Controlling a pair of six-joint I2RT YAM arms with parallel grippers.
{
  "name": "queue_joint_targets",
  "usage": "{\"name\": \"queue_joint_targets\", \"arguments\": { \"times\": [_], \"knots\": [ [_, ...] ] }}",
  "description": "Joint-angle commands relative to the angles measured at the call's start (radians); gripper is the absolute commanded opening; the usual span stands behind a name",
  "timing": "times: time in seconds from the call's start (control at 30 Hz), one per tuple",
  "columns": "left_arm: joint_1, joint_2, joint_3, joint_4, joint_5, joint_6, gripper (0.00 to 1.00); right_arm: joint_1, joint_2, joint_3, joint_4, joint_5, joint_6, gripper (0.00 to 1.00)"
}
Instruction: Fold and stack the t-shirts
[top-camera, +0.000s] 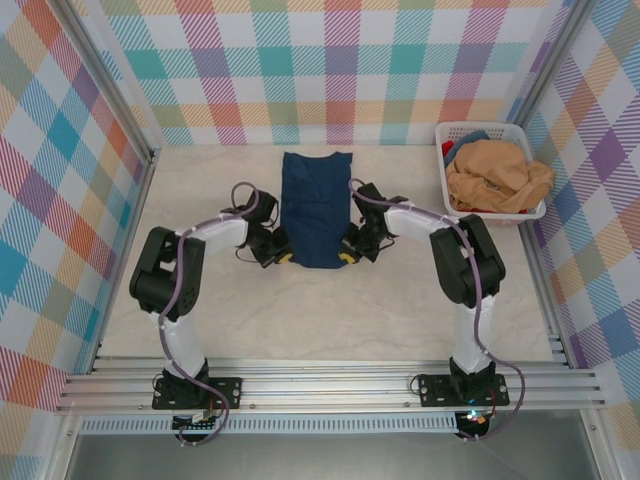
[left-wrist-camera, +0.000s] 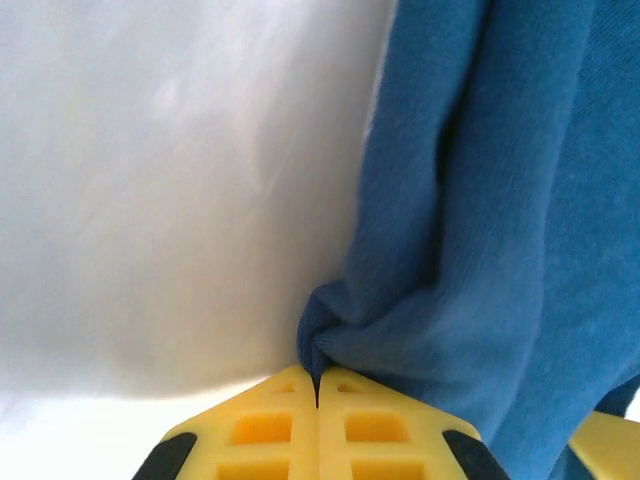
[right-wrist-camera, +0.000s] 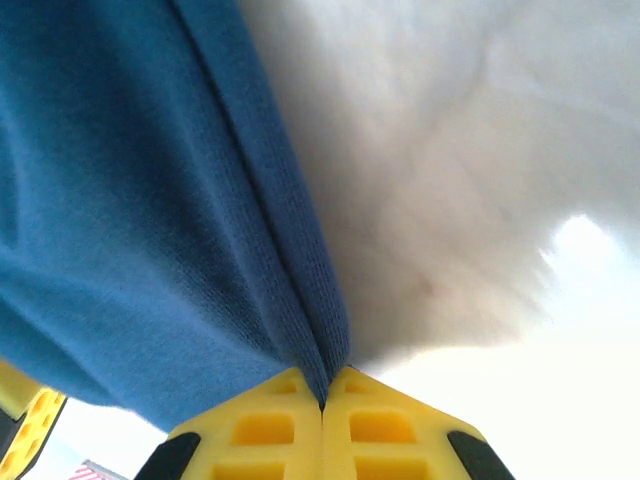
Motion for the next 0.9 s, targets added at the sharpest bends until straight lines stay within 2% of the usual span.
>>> {"name": "queue_joint_targets", "arguments": {
  "times": [0.0,0.17,0.3,0.43,0.53,0.63,0.87],
  "knots": [
    [-0.022,-0.154,-0.09,-0.041,-0.001,-0.007,0.0,0.023,-0.097,-0.054,-0.078,-0.019,-0.079,0.0],
    [-0.104,-0.329,-0.259,-0.111,-0.005,-0.034,0.0,0.067,-0.203,-0.184,-0.129,-0.041,-0.102,0.0],
    [-0.208,-0.501,-0.363,-0.151,-0.019,-0.083,0.0,0.088,-0.335,-0.328,-0.149,-0.065,-0.09,0.0],
    [-0.297,-0.668,-0.399,-0.24,-0.051,-0.118,0.0,0.107,-0.466,-0.388,-0.239,-0.119,-0.117,0.0],
    [-0.305,-0.769,-0.399,-0.28,-0.059,-0.146,0.0,0.108,-0.534,-0.381,-0.282,-0.16,-0.125,0.0],
    [-0.305,-0.8,-0.359,-0.284,-0.08,-0.169,0.0,0.108,-0.54,-0.319,-0.329,-0.166,-0.139,0.0],
    [-0.283,-0.721,-0.16,-0.296,-0.194,-0.156,0.0,0.07,-0.476,-0.137,-0.401,-0.112,-0.151,0.0]
  ]
}}
